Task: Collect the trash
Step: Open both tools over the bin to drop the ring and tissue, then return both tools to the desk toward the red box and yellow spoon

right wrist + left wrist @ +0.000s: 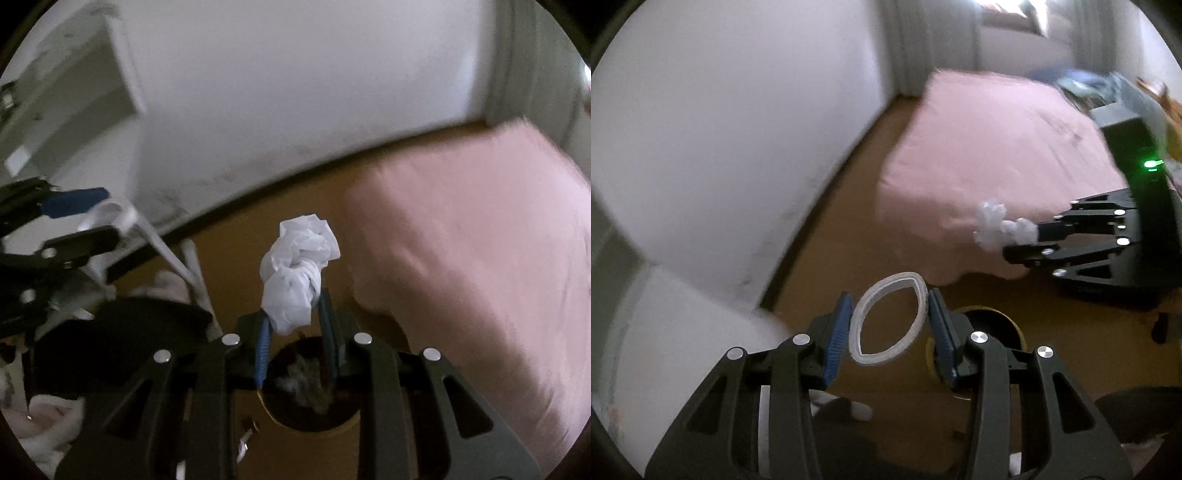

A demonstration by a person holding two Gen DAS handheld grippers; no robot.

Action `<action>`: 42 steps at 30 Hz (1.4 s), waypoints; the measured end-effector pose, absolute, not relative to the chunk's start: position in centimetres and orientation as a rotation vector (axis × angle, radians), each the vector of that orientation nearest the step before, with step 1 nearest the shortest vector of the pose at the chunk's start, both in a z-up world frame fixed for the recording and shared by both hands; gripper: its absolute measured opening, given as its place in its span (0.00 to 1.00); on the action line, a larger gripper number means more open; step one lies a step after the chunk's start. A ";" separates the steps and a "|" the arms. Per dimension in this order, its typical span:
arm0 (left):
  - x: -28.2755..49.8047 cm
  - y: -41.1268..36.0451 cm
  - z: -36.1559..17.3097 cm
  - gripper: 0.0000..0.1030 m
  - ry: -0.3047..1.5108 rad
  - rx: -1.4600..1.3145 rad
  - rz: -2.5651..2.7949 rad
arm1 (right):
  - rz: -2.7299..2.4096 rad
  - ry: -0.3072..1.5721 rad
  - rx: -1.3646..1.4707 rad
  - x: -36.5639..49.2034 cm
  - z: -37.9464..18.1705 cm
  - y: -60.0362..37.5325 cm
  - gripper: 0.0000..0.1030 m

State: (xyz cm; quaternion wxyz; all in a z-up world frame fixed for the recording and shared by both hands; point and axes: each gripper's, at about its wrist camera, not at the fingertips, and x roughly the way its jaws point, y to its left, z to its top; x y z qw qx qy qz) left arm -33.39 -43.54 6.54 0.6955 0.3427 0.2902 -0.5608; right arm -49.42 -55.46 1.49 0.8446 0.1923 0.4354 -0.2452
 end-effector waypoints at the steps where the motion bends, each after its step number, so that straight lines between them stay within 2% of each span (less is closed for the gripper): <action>1: -34.1 -44.6 5.3 0.40 0.672 0.788 -1.267 | -0.533 0.944 0.440 -50.5 -0.4 -56.5 0.24; 5: -36.5 -48.4 -1.3 0.40 0.795 0.912 -1.295 | -0.554 1.037 0.597 -53.3 -7.9 -59.3 0.24; 12: -37.3 -51.3 -17.0 0.41 1.080 1.146 -1.181 | -0.492 1.309 0.808 -54.7 -22.7 -58.3 0.24; 17: -37.2 -50.8 -20.0 0.41 1.140 1.162 -1.180 | -0.492 1.322 0.857 -55.3 -24.7 -58.0 0.24; 20: -36.8 -51.2 -19.4 0.42 1.159 1.114 -1.212 | -0.491 1.290 0.874 -55.1 -23.9 -58.3 0.24; 21: -36.5 -51.3 -19.2 0.51 1.168 1.087 -1.229 | -0.495 1.277 0.877 -55.4 -23.6 -58.4 0.30; 22: -36.1 -51.5 -18.9 0.63 1.175 1.064 -1.239 | -0.498 1.274 0.875 -55.4 -24.0 -58.7 0.40; 23: -36.7 -52.1 -18.4 0.87 1.169 1.038 -1.247 | -0.504 1.268 0.866 -55.4 -23.8 -58.9 0.68; 24: -37.0 -52.4 -17.7 0.91 1.140 1.008 -1.266 | -0.517 1.263 0.844 -55.8 -23.6 -59.0 0.82; 28: -36.6 -52.5 -13.5 0.91 1.022 0.915 -1.317 | -0.552 1.284 0.805 -56.3 -23.1 -58.9 0.82; 33: -34.1 -49.6 -4.4 0.93 0.863 0.705 -1.311 | -0.690 1.282 0.655 -55.6 -20.0 -59.6 0.85; 35: -32.5 -47.2 -0.6 0.93 0.800 0.627 -1.276 | -0.739 1.243 0.545 -54.7 -16.9 -59.8 0.86; 38: -28.6 -42.1 5.2 0.94 0.706 0.510 -1.159 | -0.765 1.109 0.408 -51.7 -10.3 -59.1 0.93; 42: -22.4 -34.2 10.0 0.94 0.639 0.373 -0.929 | -0.663 0.878 0.304 -45.5 -0.9 -56.2 0.93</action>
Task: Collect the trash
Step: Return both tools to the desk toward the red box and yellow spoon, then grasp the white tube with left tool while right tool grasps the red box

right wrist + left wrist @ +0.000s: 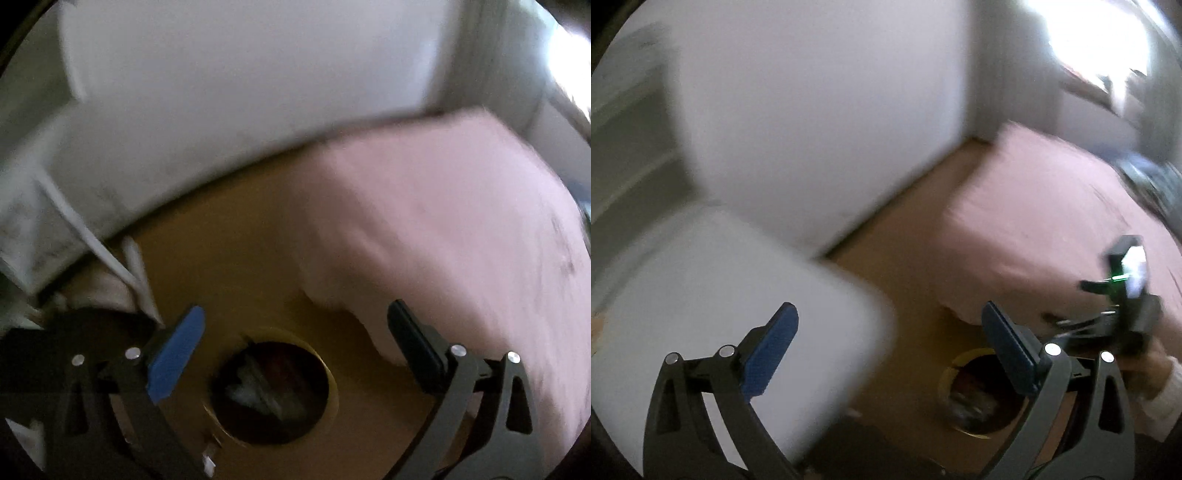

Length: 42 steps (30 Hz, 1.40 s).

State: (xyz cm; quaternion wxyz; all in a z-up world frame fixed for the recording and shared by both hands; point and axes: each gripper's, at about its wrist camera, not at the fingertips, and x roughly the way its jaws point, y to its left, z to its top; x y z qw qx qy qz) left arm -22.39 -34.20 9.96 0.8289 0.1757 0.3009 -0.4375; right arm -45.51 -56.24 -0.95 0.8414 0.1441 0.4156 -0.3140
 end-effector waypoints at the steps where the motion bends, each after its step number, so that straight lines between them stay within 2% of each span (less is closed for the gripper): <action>1: -20.8 -31.9 10.5 0.94 0.626 0.347 -0.860 | -0.621 0.833 0.285 -43.7 0.9 -55.3 0.93; 6: -12.3 -17.9 11.0 0.94 0.661 0.224 -0.500 | -0.360 0.699 0.229 -33.3 7.5 -48.5 0.93; 11: -6.2 -3.5 10.0 0.94 0.768 0.108 -0.229 | -0.127 0.727 0.161 -22.0 9.0 -40.4 0.93; 14: -3.5 1.4 9.8 0.94 0.798 0.142 -0.170 | 0.012 0.753 0.114 -16.4 9.6 -35.2 0.93; 22: 4.6 3.6 9.3 0.94 0.863 0.379 -0.376 | 0.244 0.813 -0.055 -3.9 10.5 -21.5 0.87; 25: 8.1 2.4 8.2 0.93 0.888 0.480 -0.451 | 0.285 0.833 -0.106 0.3 10.0 -18.2 0.81; 27: 10.0 1.9 7.6 0.93 0.893 0.518 -0.468 | 0.304 0.859 -0.141 2.8 9.6 -16.3 0.71; 30: 11.8 2.3 7.0 0.93 0.909 0.476 -0.500 | 0.336 0.894 -0.171 5.7 8.5 -14.6 0.69; 34: 13.1 2.5 6.7 0.93 0.905 0.435 -0.519 | 0.370 0.933 -0.198 7.9 7.3 -13.5 0.68; 36: 13.4 2.2 6.7 0.93 0.899 0.436 -0.526 | 0.384 0.965 -0.198 8.7 6.4 -13.1 0.48; 42: 14.7 -0.5 6.7 0.93 0.887 0.467 -0.552 | 0.374 0.980 -0.160 7.7 6.2 -14.8 0.46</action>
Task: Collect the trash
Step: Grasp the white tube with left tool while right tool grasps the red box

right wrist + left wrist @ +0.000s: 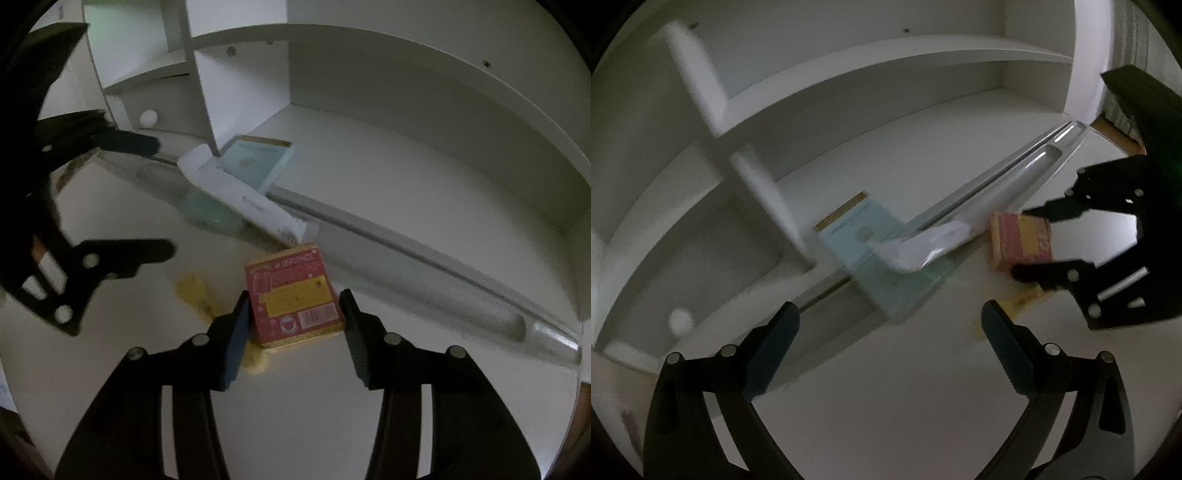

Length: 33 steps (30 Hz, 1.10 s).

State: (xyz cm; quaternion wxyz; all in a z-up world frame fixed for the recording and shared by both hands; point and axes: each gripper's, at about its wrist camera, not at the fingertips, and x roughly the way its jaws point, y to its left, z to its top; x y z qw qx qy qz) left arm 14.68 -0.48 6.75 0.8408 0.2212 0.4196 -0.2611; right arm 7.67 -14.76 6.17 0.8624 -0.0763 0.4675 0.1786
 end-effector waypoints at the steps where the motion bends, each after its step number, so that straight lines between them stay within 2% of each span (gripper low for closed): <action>1: 14.7 -1.2 6.8 0.93 0.879 0.483 -0.560 | 0.368 0.978 -0.146 7.2 6.4 -15.4 0.46; 9: 15.7 -5.8 7.0 0.92 0.856 0.559 -0.602 | 0.242 0.929 -0.034 1.0 8.0 -23.2 0.46; 10: 15.9 -6.3 6.9 0.89 0.860 0.563 -0.611 | 0.235 0.928 -0.015 0.4 7.9 -23.9 0.46; 12: 16.4 -7.3 6.4 0.66 0.874 0.592 -0.629 | 0.232 0.930 0.030 -0.5 7.3 -25.0 0.46; 18: 17.4 -9.1 4.9 0.61 0.915 0.662 -0.673 | 0.253 0.914 0.112 -1.3 6.2 -25.7 0.46; 19: 17.6 -9.1 4.9 0.58 0.932 0.652 -0.682 | 0.258 0.911 0.120 -1.2 6.1 -25.6 0.46; 20: 17.9 -8.9 5.0 0.45 0.958 0.624 -0.705 | 0.263 0.908 0.124 -1.2 6.0 -25.7 0.46; 21: 18.0 -8.8 4.9 0.23 0.998 0.569 -0.758 | 0.268 0.907 0.128 -1.2 5.8 -25.7 0.46; 26: 17.5 -8.6 5.0 0.10 1.021 0.532 -0.743 | 0.277 0.910 0.147 -1.4 5.0 -26.0 0.46; 33: 15.1 -9.4 6.8 0.09 0.961 0.535 -0.681 | 0.222 0.904 0.151 -2.6 5.4 -27.5 0.46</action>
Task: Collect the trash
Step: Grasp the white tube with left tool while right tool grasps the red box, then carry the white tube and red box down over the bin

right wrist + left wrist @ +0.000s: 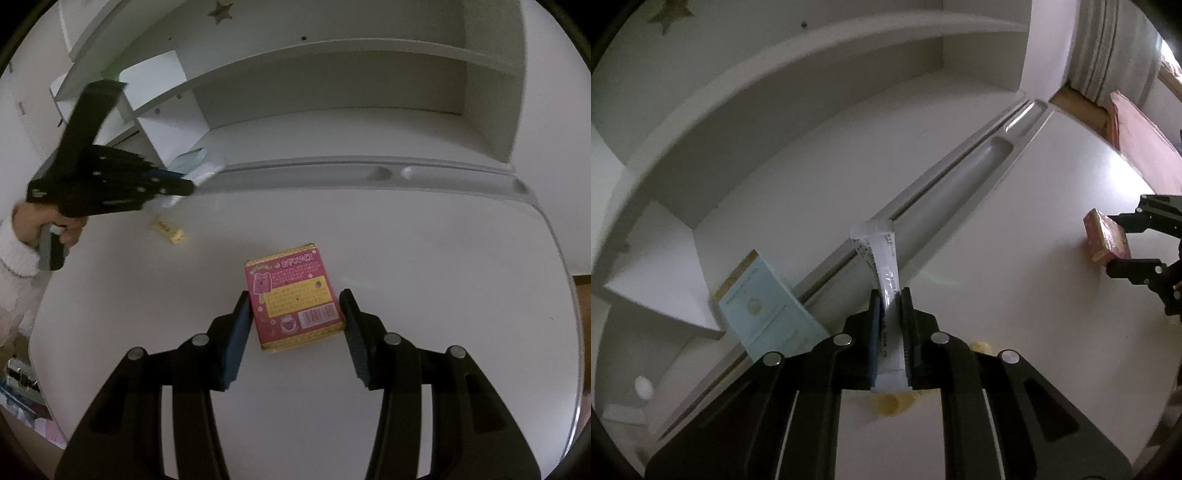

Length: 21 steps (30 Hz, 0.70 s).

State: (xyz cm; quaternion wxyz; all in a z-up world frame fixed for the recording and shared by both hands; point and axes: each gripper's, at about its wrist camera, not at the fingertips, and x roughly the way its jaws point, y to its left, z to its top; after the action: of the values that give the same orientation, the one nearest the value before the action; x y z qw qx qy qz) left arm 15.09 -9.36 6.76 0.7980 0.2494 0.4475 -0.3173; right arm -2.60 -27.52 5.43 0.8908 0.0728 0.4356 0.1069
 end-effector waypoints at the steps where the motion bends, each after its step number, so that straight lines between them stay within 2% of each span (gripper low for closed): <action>1: 14.7 -9.4 7.2 0.09 0.951 0.536 -0.674 | 0.212 0.900 0.152 -3.0 5.7 -27.8 0.46; 15: 4.7 -12.3 12.2 0.09 0.864 0.540 -0.713 | 0.103 0.844 0.188 -13.5 8.5 -31.8 0.46; 21: -3.9 -20.4 13.6 0.09 0.810 0.484 -0.937 | -0.055 0.793 0.202 -23.2 10.9 -38.0 0.46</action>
State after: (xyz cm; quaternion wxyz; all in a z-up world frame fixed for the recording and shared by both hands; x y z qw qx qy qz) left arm -3.92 -20.38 13.55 0.7869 0.2245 0.3757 -0.4350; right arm -23.16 -37.96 10.94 0.9171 0.0981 0.3854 -0.0265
